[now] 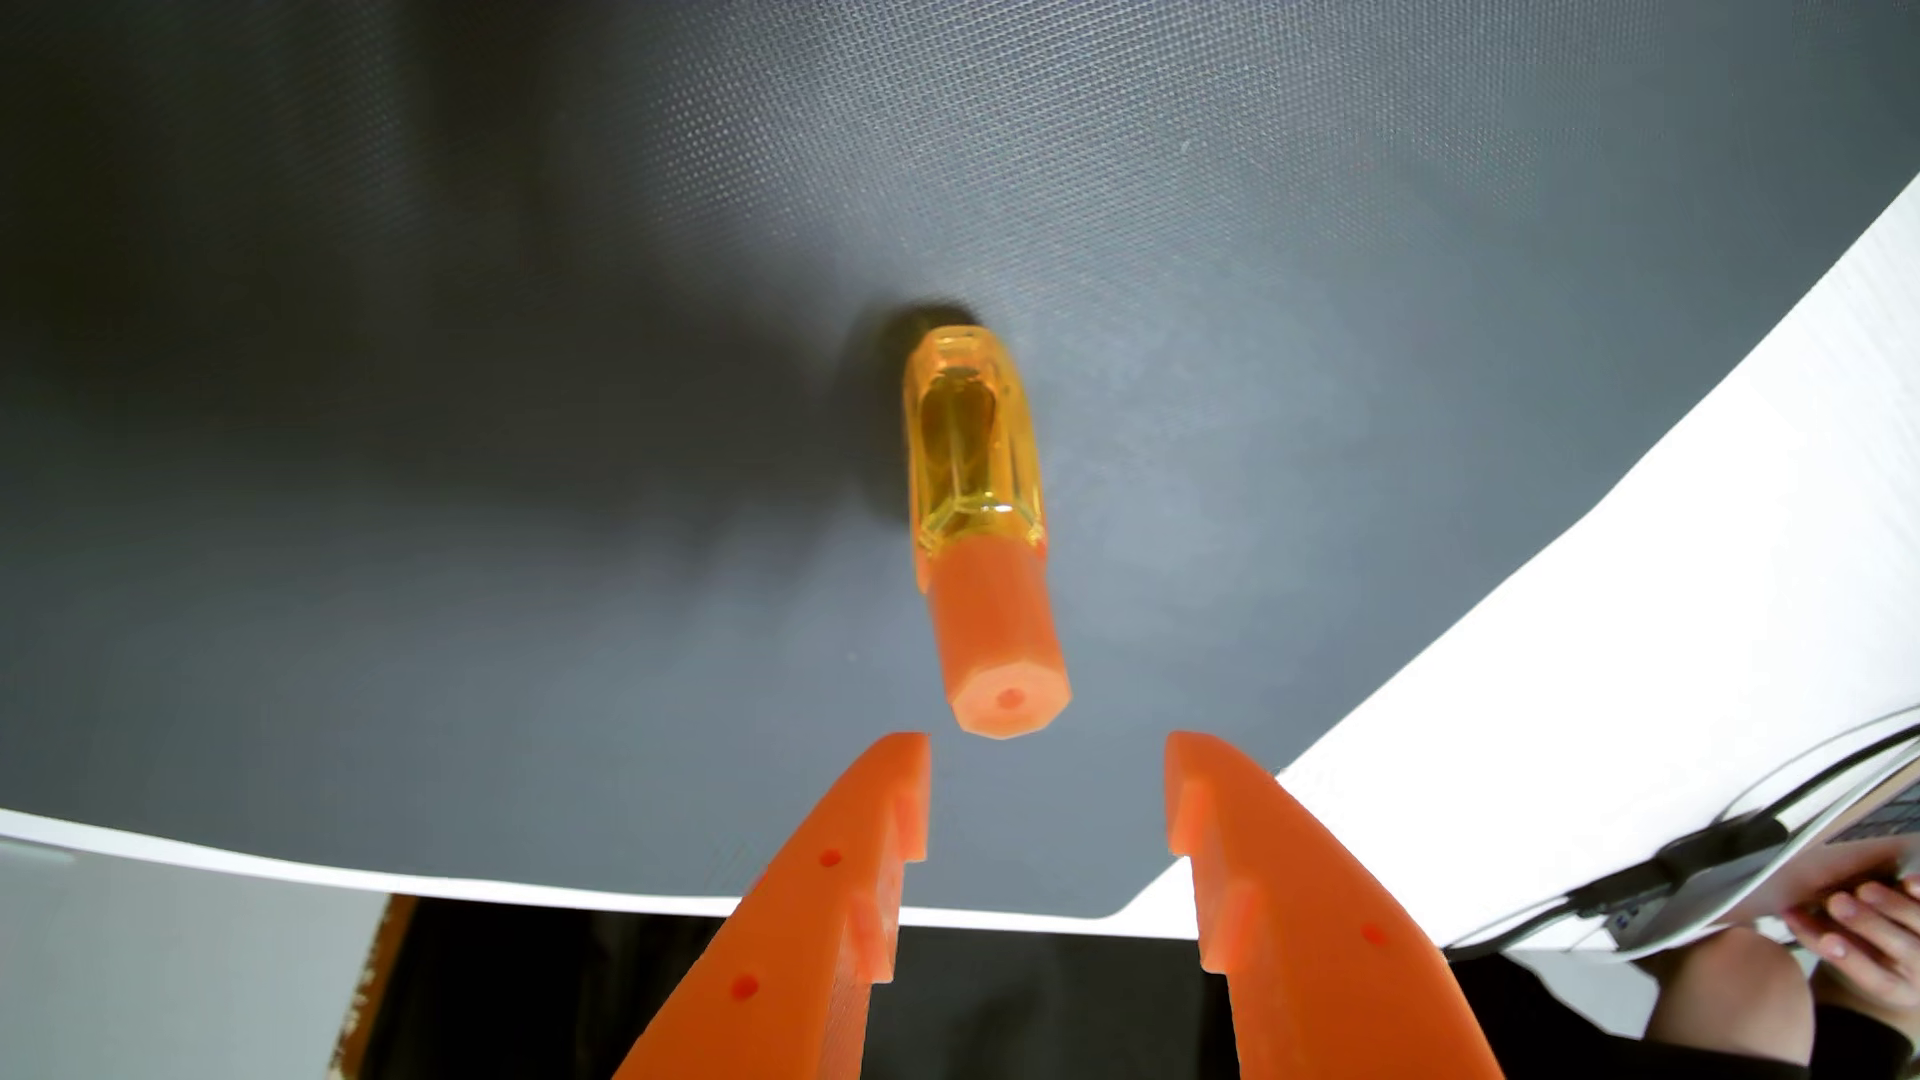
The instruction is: Grab the eyedrops
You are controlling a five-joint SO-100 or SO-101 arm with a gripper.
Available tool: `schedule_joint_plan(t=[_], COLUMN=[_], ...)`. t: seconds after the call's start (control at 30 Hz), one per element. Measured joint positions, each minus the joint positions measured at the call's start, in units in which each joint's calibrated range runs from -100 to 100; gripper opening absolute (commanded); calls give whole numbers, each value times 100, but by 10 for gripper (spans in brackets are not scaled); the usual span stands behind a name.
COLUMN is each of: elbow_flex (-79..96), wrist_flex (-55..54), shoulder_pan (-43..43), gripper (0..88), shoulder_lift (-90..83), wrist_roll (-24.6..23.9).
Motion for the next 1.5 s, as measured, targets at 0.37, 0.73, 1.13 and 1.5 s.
schedule_joint_plan(t=[0.37,0.73,1.13,1.5], elbow_flex=[45,262,849,867], wrist_flex=[26,17,-663,-802], shoulder_pan=[-30,-22,-22,-157], gripper=[134,134,134,129], shoulder_lift=[68,68,68,551], wrist_roll=[110,126,110,26])
